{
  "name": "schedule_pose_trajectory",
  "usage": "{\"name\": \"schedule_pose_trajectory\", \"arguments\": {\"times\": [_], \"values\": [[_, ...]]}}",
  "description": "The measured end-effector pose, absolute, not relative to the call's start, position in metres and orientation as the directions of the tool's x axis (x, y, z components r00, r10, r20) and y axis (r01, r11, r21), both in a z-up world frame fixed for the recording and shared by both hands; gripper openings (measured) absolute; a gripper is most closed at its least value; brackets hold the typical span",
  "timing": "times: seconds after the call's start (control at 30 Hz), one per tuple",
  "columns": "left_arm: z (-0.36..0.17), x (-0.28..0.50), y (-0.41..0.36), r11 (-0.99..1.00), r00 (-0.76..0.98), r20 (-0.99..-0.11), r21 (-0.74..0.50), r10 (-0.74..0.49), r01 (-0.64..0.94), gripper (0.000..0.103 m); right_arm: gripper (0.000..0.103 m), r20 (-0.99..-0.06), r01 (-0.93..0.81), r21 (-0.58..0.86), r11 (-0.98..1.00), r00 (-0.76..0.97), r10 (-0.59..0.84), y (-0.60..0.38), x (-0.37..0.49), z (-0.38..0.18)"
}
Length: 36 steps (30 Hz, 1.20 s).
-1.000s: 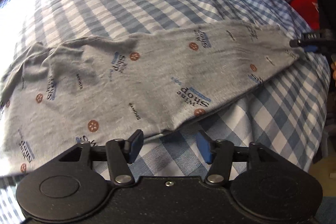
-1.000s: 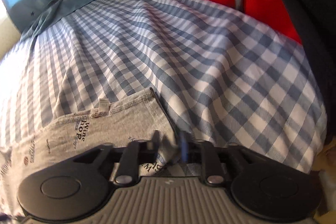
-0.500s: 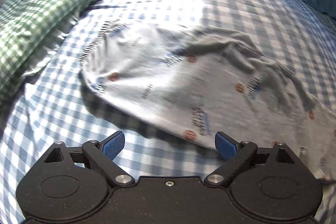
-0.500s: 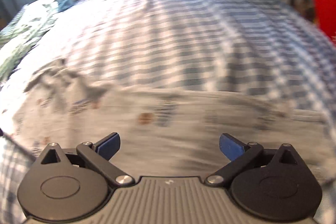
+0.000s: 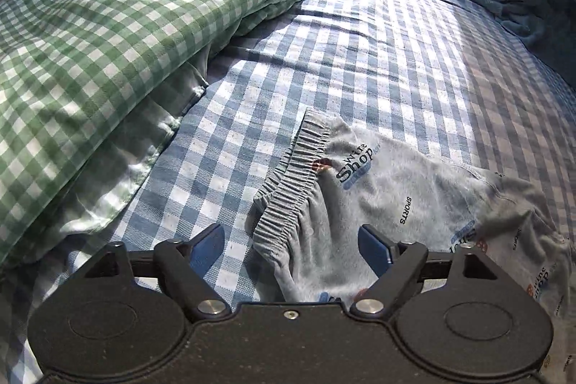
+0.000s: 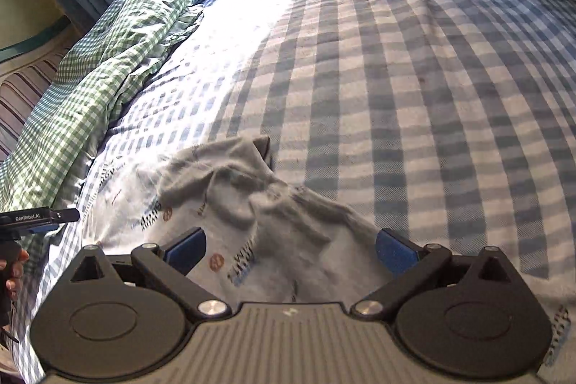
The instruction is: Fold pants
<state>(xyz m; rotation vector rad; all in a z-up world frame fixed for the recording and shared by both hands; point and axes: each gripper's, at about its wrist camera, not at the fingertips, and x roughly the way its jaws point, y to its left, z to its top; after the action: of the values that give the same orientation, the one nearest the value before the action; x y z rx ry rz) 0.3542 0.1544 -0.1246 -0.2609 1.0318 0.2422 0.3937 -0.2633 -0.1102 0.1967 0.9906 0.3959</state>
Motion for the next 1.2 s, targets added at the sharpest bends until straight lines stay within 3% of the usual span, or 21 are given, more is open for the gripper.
{"name": "schedule_pose_trajectory", "arguments": {"times": [0.07,0.1,0.17,0.23,0.27,0.43,0.6,0.63,0.7,0.73,0.77,0.87,0.93,0.97,1.0,1.03,1.2], "values": [[-0.133,0.363,0.162,0.946,0.477,-0.878,-0.128,0.032,-0.298,0.051,0.103,-0.764,-0.24,0.344,0.908,0.491,0.419,-0.251,0.407,-0.11],[-0.138,0.368,0.164,0.948,0.462,-0.887,-0.137,0.011,-0.286,0.043,0.103,-0.76,-0.234,0.348,0.908,0.496,0.419,-0.244,0.414,-0.111],[-0.145,0.374,0.166,0.957,0.436,-0.9,-0.136,-0.01,-0.258,0.011,0.102,-0.755,-0.217,0.369,0.904,0.497,0.427,-0.235,0.428,-0.113],[-0.146,0.376,0.163,0.967,0.447,-0.894,-0.13,-0.018,-0.22,0.0,0.102,-0.75,-0.205,0.384,0.9,0.5,0.433,-0.229,0.438,-0.115],[-0.142,0.376,0.16,0.975,0.459,-0.889,-0.106,-0.004,-0.196,0.0,0.102,-0.748,-0.204,0.385,0.9,0.502,0.434,-0.226,0.441,-0.115],[-0.126,0.373,0.15,0.989,0.541,-0.839,-0.018,0.065,-0.146,0.0,0.102,-0.76,-0.223,0.36,0.906,0.492,0.423,-0.212,0.45,-0.123],[-0.147,0.375,0.155,0.99,0.494,-0.868,-0.03,0.042,-0.138,0.004,0.1,-0.779,-0.222,0.374,0.9,0.452,0.435,-0.202,0.461,-0.131],[-0.146,0.372,0.156,0.989,0.504,-0.863,-0.041,0.035,-0.139,0.01,0.1,-0.777,-0.217,0.386,0.896,0.447,0.443,-0.201,0.464,-0.131],[-0.142,0.368,0.156,0.988,0.519,-0.854,-0.059,0.024,-0.144,0.038,0.099,-0.773,-0.201,0.414,0.888,0.439,0.459,-0.199,0.474,-0.131],[-0.139,0.366,0.156,0.986,0.531,-0.847,-0.056,0.035,-0.156,0.059,0.095,-0.77,-0.191,0.426,0.884,0.436,0.465,-0.199,0.479,-0.132],[-0.136,0.364,0.155,0.985,0.549,-0.834,-0.048,0.053,-0.168,0.065,0.092,-0.774,-0.178,0.43,0.885,0.433,0.463,-0.198,0.484,-0.133],[-0.133,0.371,0.149,0.985,0.567,-0.82,-0.023,0.079,-0.172,0.066,0.072,-0.806,-0.107,0.432,0.895,0.398,0.437,-0.196,0.5,-0.143],[-0.137,0.378,0.147,0.983,0.555,-0.827,-0.014,0.093,-0.185,0.066,0.044,-0.829,-0.056,0.438,0.897,0.361,0.428,-0.195,0.507,-0.153],[-0.14,0.382,0.146,0.982,0.55,-0.83,-0.013,0.094,-0.187,0.066,0.037,-0.84,-0.038,0.429,0.902,0.35,0.414,-0.195,0.509,-0.155],[-0.144,0.385,0.145,0.982,0.538,-0.836,-0.002,0.102,-0.19,0.066,0.015,-0.849,-0.029,0.413,0.91,0.35,0.396,-0.195,0.509,-0.156],[-0.149,0.389,0.143,0.981,0.52,-0.846,0.018,0.118,-0.194,0.066,0.006,-0.851,-0.037,0.4,0.916,0.356,0.386,-0.195,0.509,-0.155],[-0.16,0.397,0.146,0.976,0.475,-0.869,0.037,0.138,-0.215,0.07,0.003,-0.833,-0.091,0.356,0.93,0.42,0.36,-0.194,0.505,-0.139]]}}
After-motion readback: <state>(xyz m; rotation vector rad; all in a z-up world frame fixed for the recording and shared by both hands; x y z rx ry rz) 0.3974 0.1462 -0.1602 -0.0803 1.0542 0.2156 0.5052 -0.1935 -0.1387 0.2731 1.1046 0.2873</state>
